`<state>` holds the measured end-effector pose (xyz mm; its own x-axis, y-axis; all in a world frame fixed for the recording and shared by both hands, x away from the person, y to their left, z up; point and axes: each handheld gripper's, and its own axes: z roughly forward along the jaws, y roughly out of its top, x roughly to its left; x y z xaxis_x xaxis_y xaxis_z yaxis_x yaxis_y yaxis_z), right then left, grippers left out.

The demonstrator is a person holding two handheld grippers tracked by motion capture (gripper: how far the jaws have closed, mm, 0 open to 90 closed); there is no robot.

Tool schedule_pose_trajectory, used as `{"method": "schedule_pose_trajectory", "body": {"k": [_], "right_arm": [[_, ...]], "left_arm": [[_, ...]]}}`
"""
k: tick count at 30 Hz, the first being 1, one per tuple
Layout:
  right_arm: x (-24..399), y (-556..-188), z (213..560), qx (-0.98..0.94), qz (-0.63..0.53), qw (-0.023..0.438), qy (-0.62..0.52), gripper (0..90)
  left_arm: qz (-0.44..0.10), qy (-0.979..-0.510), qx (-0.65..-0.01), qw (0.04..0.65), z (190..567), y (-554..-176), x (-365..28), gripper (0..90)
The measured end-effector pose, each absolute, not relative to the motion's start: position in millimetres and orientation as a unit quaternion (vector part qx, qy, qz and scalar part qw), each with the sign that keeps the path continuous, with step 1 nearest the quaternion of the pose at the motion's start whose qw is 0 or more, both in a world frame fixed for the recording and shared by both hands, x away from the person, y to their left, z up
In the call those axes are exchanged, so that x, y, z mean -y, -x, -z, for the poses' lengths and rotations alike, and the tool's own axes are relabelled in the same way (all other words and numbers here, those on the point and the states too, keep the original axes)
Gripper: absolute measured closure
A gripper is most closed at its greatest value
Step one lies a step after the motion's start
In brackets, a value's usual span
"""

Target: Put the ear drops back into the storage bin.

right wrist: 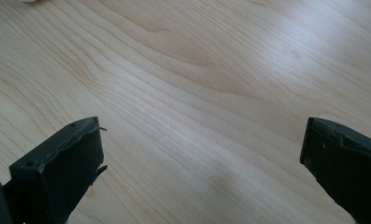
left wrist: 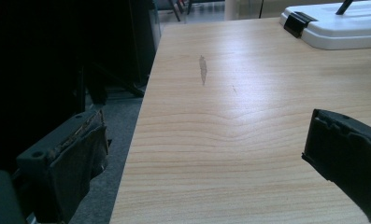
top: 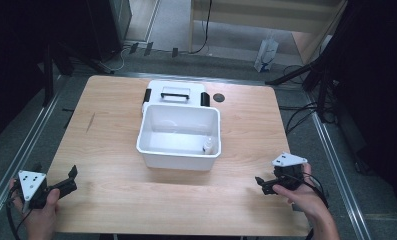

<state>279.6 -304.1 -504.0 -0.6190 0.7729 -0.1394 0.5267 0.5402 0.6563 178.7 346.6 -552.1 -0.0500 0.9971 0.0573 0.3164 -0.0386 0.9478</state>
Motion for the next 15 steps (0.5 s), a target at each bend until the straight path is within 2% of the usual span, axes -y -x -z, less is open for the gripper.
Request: {"method": "schedule_pose_trajectory", "body": {"k": [10, 15], "right_arm": [[329.9, -245.9, 533.1, -0.789, -0.371, 0.233, -0.430, 0.0], [340.8, -238.5, 536.3, -0.774, -0.402, 0.218, -0.438, 0.0]], "left_arm": [[-0.444, -0.571, -0.574, 0.383, 552.4, -179.2, -345.6, 0.3], [-0.444, -0.575, -0.574, 0.378, 552.2, -180.0, -345.0, 0.3]]}}
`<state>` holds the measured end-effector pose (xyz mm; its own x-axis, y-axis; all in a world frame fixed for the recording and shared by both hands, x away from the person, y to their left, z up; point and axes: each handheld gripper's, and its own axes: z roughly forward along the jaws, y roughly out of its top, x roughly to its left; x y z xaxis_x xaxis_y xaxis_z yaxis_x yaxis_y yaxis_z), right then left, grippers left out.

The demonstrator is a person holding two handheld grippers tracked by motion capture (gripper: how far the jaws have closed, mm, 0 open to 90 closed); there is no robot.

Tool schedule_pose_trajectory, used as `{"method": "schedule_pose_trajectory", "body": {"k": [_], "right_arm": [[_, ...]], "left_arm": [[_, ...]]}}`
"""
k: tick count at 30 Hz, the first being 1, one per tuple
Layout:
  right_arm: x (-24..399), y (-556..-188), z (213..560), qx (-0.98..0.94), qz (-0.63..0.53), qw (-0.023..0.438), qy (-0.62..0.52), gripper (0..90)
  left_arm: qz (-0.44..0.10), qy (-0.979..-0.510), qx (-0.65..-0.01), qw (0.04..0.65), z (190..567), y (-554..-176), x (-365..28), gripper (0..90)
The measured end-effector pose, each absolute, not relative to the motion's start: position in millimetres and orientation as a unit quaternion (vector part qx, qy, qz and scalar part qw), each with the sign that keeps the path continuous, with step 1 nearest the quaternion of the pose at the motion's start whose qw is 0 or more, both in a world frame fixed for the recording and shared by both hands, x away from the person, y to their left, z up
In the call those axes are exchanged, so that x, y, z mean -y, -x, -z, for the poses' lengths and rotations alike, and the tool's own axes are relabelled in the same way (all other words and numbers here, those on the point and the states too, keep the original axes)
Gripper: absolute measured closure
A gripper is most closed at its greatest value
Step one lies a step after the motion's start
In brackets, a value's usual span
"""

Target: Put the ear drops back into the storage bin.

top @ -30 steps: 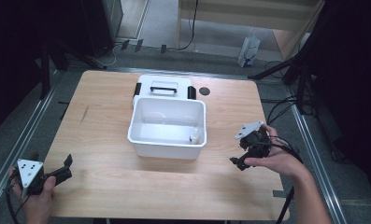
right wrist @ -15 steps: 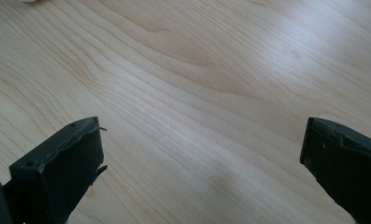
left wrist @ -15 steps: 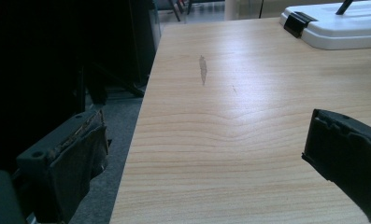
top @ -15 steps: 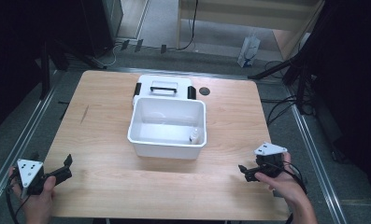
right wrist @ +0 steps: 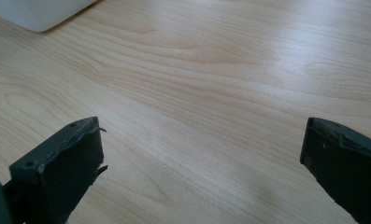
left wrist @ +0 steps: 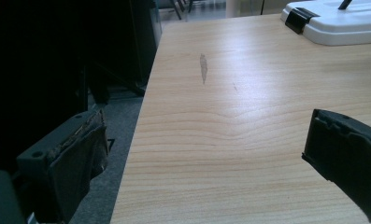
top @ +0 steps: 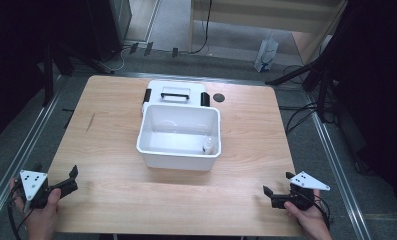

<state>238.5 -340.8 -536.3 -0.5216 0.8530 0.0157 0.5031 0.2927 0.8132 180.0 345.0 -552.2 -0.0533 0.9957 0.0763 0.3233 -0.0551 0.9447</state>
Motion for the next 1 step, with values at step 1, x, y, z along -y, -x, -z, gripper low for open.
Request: {"method": "schedule_pose_trajectory", "body": {"k": [1], "right_arm": [[342.6, -237.4, 535.7, -0.769, -0.406, 0.219, -0.442, 0.0]], "left_arm": [[-0.444, -0.575, -0.574, 0.378, 552.1, -180.0, -344.9, 0.3]]}}
